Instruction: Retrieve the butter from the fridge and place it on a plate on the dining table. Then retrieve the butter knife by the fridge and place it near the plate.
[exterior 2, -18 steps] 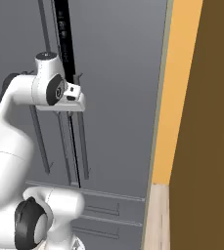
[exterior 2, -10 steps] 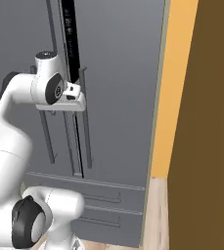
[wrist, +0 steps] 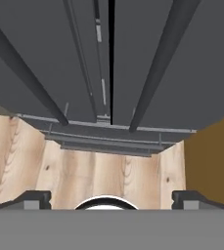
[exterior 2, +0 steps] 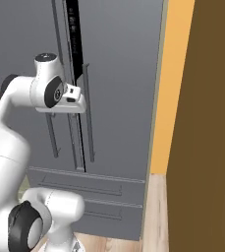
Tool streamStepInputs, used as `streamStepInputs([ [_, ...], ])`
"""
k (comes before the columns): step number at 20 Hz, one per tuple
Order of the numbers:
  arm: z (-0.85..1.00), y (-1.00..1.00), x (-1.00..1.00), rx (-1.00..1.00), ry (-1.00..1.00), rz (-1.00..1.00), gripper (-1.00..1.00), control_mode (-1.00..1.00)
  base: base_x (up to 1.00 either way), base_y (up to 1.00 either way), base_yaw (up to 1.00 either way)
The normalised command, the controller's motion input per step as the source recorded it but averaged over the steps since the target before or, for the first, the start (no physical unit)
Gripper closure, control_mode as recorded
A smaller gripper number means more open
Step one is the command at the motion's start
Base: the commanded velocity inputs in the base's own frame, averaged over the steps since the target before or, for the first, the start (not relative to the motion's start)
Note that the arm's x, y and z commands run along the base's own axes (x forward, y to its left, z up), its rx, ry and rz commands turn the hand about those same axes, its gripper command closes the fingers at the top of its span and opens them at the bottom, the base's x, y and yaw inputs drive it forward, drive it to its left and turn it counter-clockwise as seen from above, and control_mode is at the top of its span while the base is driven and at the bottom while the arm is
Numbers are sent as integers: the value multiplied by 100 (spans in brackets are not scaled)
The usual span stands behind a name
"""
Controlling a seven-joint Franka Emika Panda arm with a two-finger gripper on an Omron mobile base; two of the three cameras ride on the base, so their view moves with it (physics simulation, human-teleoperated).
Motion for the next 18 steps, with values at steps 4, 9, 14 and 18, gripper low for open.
streamStepInputs([
  [4,0,-1,5,0,-18,0,-100,-100,0,0,0],
  [9,0,-26,33,0,-39,-1,-100,-100,0,0,0],
  [14,-7,-42,73,0,-12,-14,-100,-100,0,0,0],
  [18,-12,-2,81,2,0,-18,-100,-100,0,0,0],
])
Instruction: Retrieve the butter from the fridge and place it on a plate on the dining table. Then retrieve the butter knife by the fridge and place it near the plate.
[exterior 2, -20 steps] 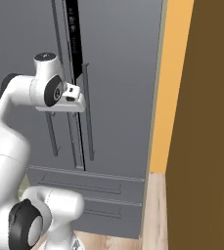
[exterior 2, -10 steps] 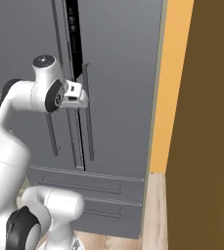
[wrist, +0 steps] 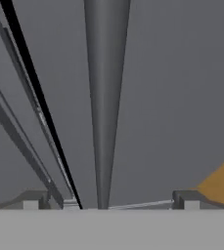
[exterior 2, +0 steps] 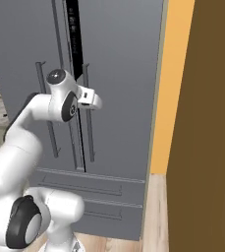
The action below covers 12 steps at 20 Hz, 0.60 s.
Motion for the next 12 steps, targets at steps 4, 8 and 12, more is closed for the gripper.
streamStepInputs([
  [4,-5,0,67,0,0,-9,-100,-100,0,0,0],
  [8,0,-13,44,0,0,0,-100,-100,0,0,0],
  [12,-1,-7,41,0,0,0,-100,-100,0,0,0],
])
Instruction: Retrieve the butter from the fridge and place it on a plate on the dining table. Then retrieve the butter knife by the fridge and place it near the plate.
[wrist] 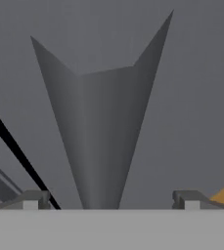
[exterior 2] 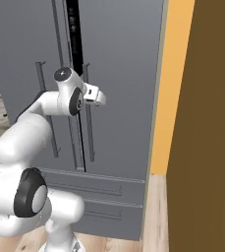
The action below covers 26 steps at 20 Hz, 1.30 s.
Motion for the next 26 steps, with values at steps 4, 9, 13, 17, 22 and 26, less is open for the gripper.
streamStepInputs([
  [4,-1,0,40,0,-3,2,-100,-100,0,0,0],
  [9,-8,0,47,1,-4,4,-100,-100,0,0,0],
  [13,-5,0,48,1,-1,6,100,-100,0,0,0],
  [17,0,0,25,0,0,4,100,-100,0,0,0],
  [22,0,0,4,0,0,1,100,-100,0,0,0],
  [26,2,-15,-46,0,0,0,100,-100,0,0,0],
])
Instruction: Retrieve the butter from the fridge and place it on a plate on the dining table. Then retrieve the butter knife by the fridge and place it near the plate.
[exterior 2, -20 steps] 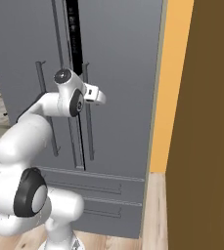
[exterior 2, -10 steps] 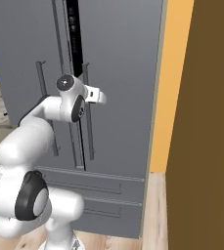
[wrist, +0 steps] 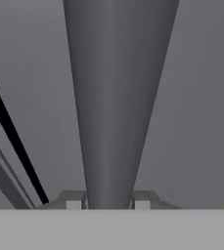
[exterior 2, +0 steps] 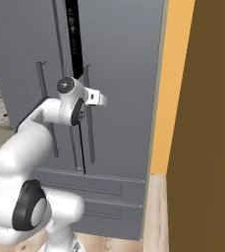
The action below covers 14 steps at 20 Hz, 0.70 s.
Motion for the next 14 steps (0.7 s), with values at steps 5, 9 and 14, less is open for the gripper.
streamStepInputs([
  [5,0,-58,-93,2,2,0,100,-100,0,0,0],
  [9,0,-96,-100,12,0,0,100,-100,0,0,0],
  [14,1,-100,-100,13,3,0,100,-100,0,0,0],
])
